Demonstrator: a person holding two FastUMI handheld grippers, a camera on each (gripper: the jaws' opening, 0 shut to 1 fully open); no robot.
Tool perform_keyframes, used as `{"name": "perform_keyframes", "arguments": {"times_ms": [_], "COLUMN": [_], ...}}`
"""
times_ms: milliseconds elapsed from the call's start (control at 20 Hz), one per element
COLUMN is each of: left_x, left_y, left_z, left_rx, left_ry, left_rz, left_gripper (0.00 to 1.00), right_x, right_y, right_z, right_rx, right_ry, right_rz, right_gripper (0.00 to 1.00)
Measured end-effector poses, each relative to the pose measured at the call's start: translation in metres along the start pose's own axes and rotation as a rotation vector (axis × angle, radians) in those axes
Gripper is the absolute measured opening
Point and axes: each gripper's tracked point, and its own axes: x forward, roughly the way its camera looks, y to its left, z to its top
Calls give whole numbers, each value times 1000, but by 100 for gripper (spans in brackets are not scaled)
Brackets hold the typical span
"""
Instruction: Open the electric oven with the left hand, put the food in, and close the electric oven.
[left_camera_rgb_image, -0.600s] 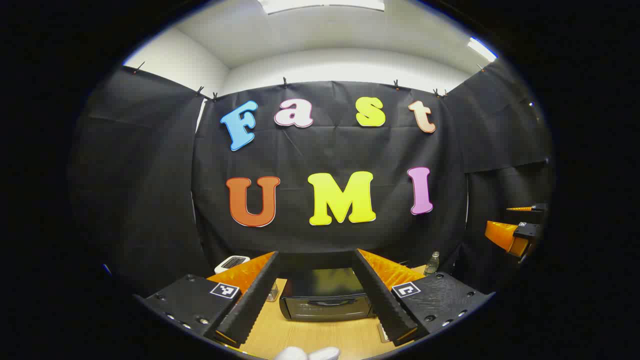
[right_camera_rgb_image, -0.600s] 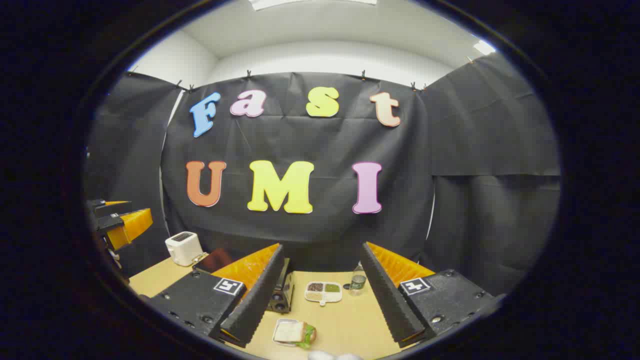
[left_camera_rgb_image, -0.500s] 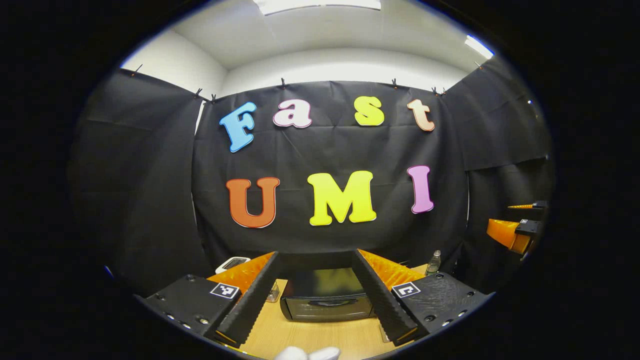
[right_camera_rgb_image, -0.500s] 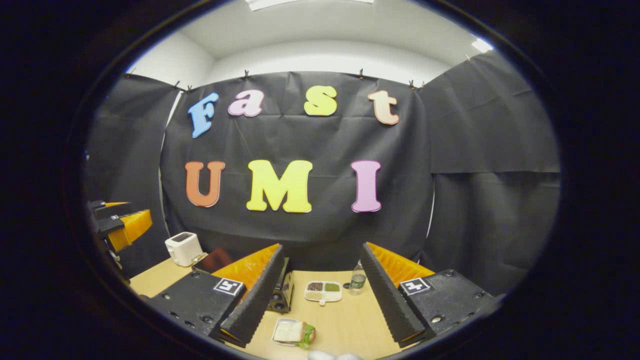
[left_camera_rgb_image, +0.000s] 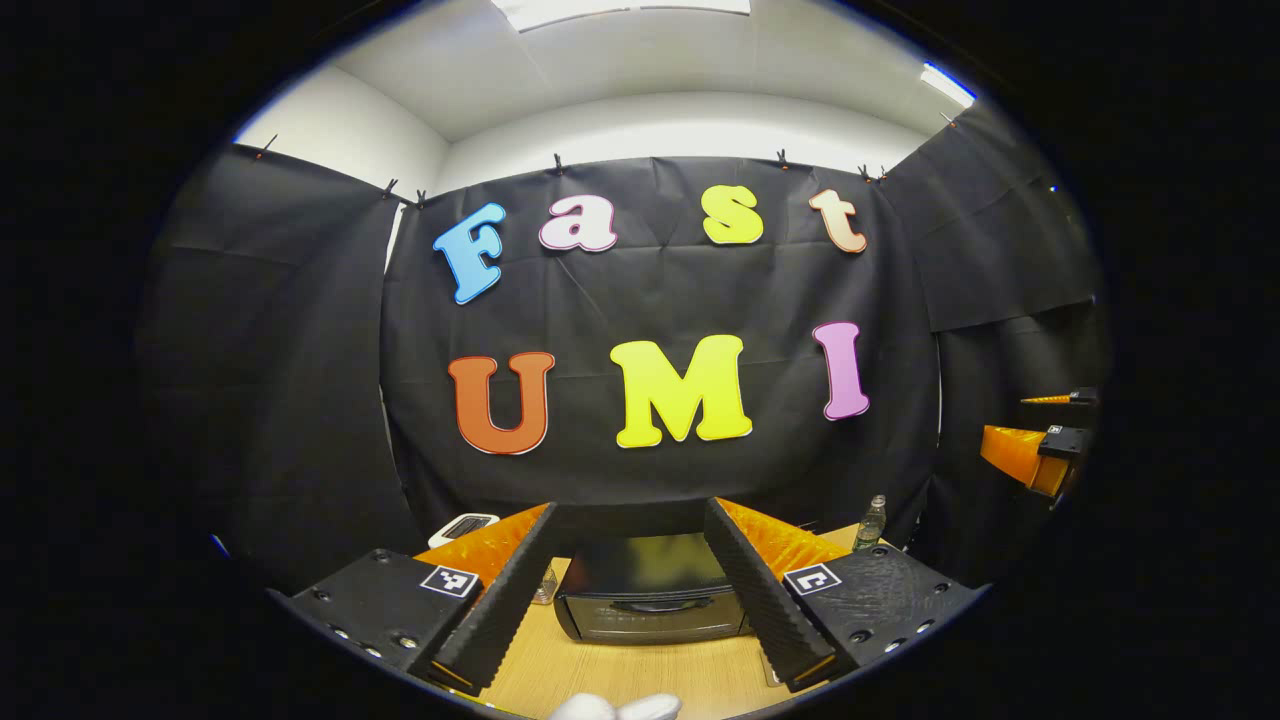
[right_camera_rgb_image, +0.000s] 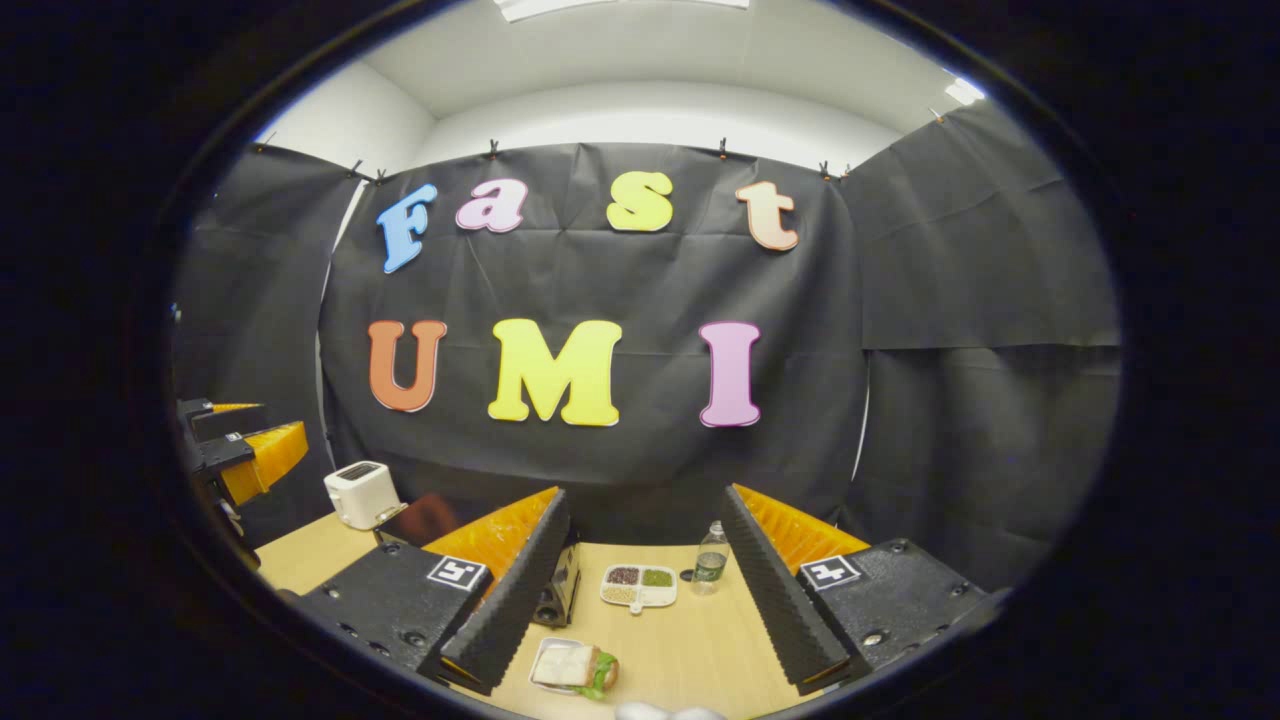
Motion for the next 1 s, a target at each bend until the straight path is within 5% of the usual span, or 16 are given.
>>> {"name": "perform_keyframes", "arguments": {"times_ms": [600,1000], "left_x": [44,109], "left_y": [-24,-36], "left_z": [-87,-193], "left_rx": [-14,-61], "left_ry": [34,165], "left_rz": [-26,-19], "left_gripper": [95,95], "right_x": [-13,-32], "right_y": [-29,-73], "right_z": [11,-13], "right_rx": [-17,-101], "right_ry": [-58,46], "right_rz": [4,-83], "right_gripper": [97,97]}}
